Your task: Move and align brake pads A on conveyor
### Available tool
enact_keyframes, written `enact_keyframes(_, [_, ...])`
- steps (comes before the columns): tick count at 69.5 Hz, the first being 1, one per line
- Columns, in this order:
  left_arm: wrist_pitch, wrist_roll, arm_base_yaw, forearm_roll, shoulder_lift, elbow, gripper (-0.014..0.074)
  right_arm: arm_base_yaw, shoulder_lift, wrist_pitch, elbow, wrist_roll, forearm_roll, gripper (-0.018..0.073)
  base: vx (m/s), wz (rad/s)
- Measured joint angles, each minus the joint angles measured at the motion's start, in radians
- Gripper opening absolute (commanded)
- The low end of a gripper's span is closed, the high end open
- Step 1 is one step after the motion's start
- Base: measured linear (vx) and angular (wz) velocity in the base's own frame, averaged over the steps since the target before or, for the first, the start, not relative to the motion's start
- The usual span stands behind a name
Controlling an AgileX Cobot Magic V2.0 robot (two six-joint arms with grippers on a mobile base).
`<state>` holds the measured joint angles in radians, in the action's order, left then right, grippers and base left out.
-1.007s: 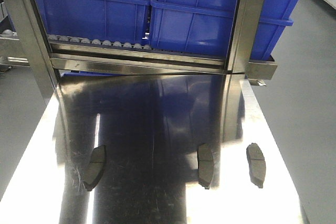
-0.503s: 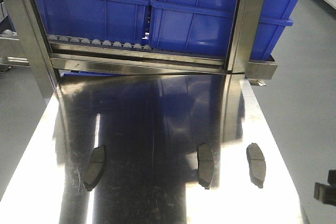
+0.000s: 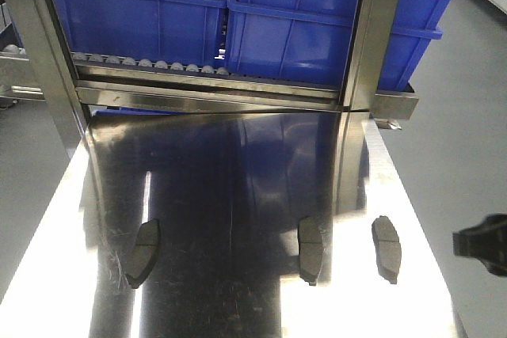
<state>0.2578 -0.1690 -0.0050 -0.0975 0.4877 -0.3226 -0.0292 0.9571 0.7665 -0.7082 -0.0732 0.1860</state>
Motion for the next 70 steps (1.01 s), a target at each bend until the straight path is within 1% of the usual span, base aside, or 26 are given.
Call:
enact_keyframes(3, [0.0,0.0,0.0,0.0,0.0,0.0,-0.0006,0.0,0.051,0.017,-0.032,-0.002,0.007,0.041,0.0,0.0])
enact_keyframes(17, [0.0,0.0,0.0,0.0,0.0,0.0,-0.0006,-0.006,0.232,0.066,-0.164,-0.007,0.014,0.04,0.0,0.0])
enact_keyframes(22, [0.0,0.0,0.0,0.0,0.0,0.0,-0.0006,-0.034,0.295,0.068,-0.2,-0.006,0.002,0.04,0.0,0.0])
enact_keyframes(26, [0.0,0.0,0.0,0.0,0.0,0.0,-0.0006,-0.076,0.344,0.07,-0.228,0.009,-0.017,0.04,0.0,0.0])
enact_keyframes(34, [0.0,0.0,0.0,0.0,0.0,0.0,-0.0006,-0.13,0.471,0.085,-0.293,0.092,-0.067,0.04,0.0,0.0])
enact_keyframes(40, [0.0,0.0,0.0,0.0,0.0,0.0,-0.0006,-0.134,0.567,0.101,-0.338,0.155,-0.096,0.04,0.0,0.0])
enact_keyframes(45, [0.0,0.0,0.0,0.0,0.0,0.0,-0.0006,-0.134,0.641,0.113,-0.372,0.172,-0.115,0.0403,0.0,0.0])
enact_keyframes(57, [0.0,0.0,0.0,0.0,0.0,0.0,-0.0006,-0.134,0.783,0.158,-0.438,0.18,-0.14,0.041,0.0,0.0])
enact_keyframes(70, [0.0,0.0,0.0,0.0,0.0,0.0,-0.0006,-0.134,0.869,0.174,-0.488,0.18,-0.143,0.0469,0.0,0.0])
